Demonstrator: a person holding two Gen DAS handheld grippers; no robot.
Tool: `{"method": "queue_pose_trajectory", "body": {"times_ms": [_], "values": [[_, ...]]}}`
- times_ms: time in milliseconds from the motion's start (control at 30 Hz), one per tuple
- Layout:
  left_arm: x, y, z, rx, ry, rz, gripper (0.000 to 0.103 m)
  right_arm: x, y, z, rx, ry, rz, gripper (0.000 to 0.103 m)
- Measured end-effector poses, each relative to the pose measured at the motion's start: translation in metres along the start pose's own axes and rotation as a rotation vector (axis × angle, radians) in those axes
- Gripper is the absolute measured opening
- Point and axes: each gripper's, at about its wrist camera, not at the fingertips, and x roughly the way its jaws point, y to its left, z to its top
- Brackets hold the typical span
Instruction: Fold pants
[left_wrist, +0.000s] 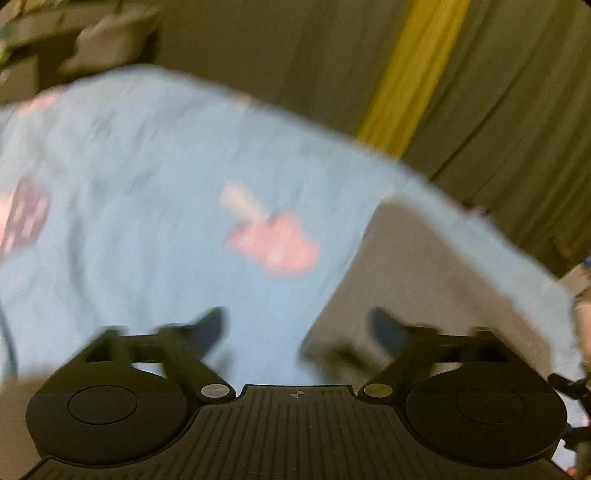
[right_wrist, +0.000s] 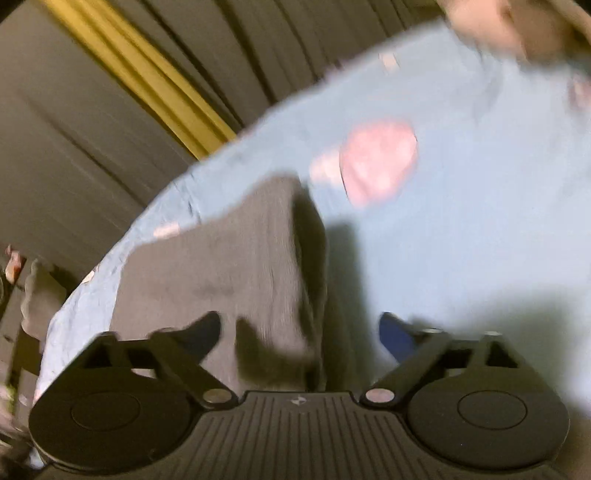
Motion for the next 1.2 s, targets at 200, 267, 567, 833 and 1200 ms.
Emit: {"method": "queue_pose_trajectory", "body": {"times_ms": [200, 267, 567, 833, 1200], "values": [[0.104, -0.024, 0.048, 0.270, 0.243, -0.256, 0.103, 0.060, -0.008, 0.030, -0.084, 0.209, 0.098, 0.099], [0.145, -0.022, 0.054, 0.248, 0.348, -0.256, 0.103, 0.078, -0.019, 0.030, -0.039, 0.279, 0.142, 0.099], [0.239, -0.046, 0.054, 0.256, 0.604, -0.462, 0.102, 0.129, -0.026, 0.045, 0.027, 0.307, 0.294, 0.097], [0.219, -0.068, 0.063, 0.313, 0.495, -0.463, 0.028, 0.102, 0.026, 0.036, -0.237, 0.210, 0.138, 0.053], [0.207, -0.083, 0.118, 0.155, 0.324, -0.505, 0.032, 0.078, 0.068, 0.102, -0.229, 0.024, 0.241, 0.050]]}}
